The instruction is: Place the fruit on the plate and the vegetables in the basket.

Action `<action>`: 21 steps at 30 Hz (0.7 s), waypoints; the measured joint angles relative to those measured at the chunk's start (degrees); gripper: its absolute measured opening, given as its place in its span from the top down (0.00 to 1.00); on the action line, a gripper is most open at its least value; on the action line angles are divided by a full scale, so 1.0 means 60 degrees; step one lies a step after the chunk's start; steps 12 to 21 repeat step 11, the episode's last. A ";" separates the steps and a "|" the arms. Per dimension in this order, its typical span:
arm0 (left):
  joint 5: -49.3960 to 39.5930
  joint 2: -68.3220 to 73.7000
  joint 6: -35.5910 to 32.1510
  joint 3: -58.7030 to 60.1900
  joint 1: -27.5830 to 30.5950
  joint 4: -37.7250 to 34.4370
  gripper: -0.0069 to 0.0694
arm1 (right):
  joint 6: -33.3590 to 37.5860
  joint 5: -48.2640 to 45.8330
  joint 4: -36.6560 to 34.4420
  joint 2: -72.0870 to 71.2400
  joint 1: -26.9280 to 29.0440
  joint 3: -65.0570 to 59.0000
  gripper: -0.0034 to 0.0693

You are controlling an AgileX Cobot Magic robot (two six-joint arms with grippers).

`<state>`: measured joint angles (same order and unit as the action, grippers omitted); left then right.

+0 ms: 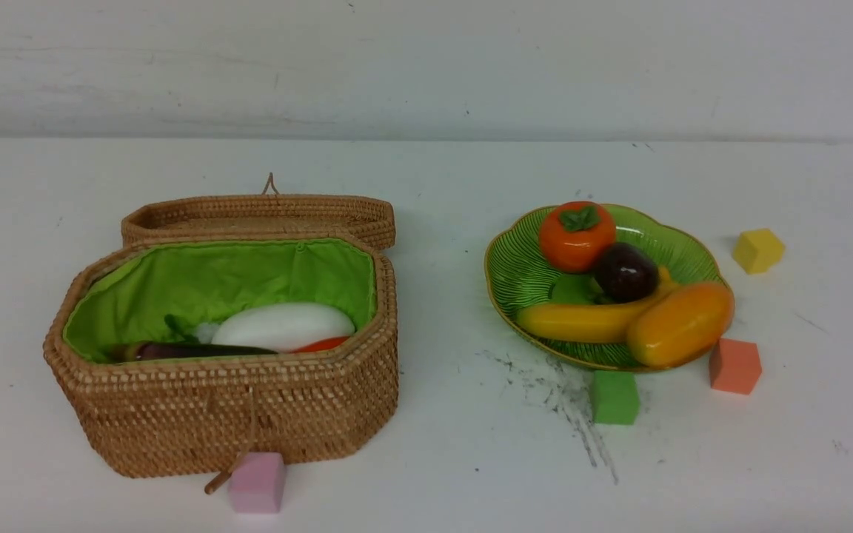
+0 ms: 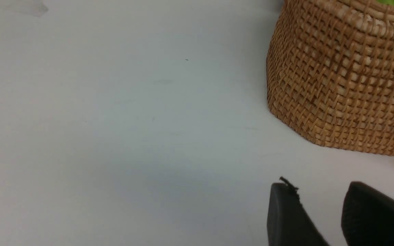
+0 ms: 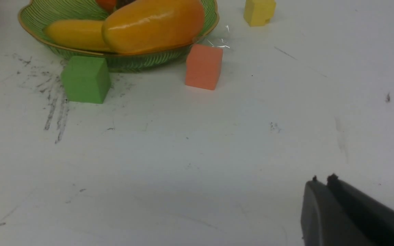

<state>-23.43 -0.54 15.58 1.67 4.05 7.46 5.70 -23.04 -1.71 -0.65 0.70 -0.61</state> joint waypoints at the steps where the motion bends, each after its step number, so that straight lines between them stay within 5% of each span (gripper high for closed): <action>1: 0.0000 0.0000 0.0000 0.0000 0.0000 0.0000 0.60 | 0.0000 0.0000 0.0000 0.0000 0.0000 0.0000 0.89; 21: 0.0000 0.0000 0.0000 0.0000 0.0000 0.0000 0.60 | 0.0000 0.0000 0.0000 0.0000 0.0000 0.0000 0.89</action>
